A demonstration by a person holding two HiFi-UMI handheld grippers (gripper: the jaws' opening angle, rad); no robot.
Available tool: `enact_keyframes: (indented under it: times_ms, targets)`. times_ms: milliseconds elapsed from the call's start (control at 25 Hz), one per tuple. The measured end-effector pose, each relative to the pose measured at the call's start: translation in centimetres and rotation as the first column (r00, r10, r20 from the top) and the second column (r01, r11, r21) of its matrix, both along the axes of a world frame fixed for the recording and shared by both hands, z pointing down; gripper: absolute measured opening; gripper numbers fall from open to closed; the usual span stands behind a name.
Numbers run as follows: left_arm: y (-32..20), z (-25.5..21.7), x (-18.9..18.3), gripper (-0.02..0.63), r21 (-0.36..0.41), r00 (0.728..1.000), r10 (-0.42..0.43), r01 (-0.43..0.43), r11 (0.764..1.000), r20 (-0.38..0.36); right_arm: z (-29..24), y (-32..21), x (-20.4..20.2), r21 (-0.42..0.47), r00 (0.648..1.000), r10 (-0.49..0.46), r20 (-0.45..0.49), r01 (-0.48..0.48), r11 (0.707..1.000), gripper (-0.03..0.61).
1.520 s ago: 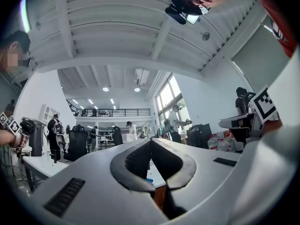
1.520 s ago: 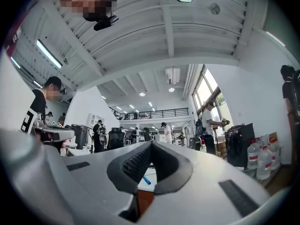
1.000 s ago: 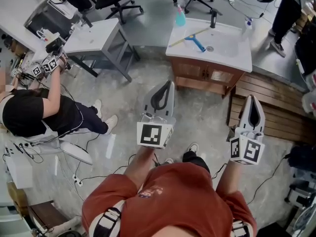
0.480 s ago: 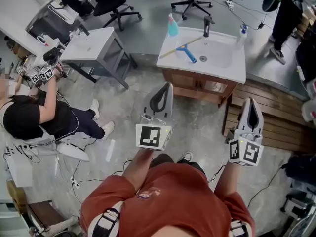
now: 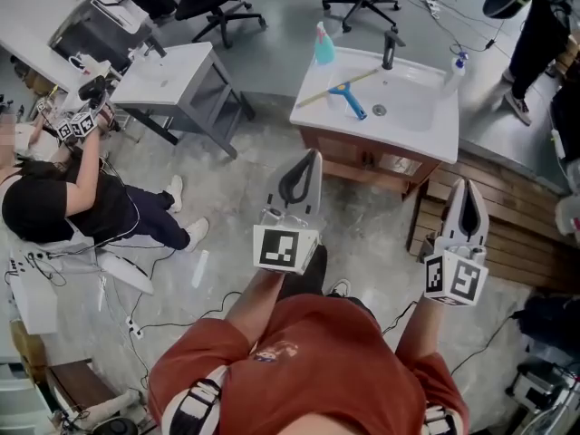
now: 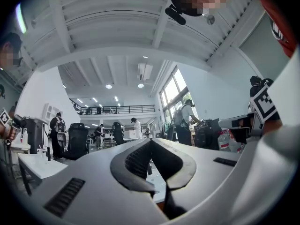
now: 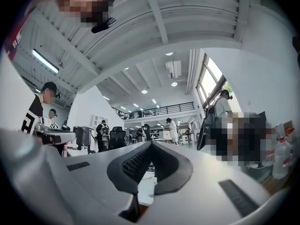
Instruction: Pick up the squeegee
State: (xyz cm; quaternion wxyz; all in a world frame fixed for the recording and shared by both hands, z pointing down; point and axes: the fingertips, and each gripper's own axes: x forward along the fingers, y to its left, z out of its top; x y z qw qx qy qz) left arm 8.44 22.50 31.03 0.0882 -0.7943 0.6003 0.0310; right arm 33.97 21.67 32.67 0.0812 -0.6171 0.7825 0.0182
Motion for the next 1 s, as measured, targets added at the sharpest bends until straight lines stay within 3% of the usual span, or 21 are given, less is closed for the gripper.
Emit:
enact_keyframes:
  times_ms: [560,1000]
  targets:
    - [-11.2,0.4,-4.6,0.018,0.012,1.000,0.017,-0.017,1.000,-0.013,0.3,-10.4,-5.4,-0.006,0.999,0.007,-0.033,-0.007,1.000,0.006]
    - [-22.0,-0.3,-13.0,0.018,0.009,1.000,-0.012,0.012,1.000,-0.018,-0.5,-21.9,-13.7,-0.005,0.999,-0.014,-0.051,0.013,1.000,0.006]
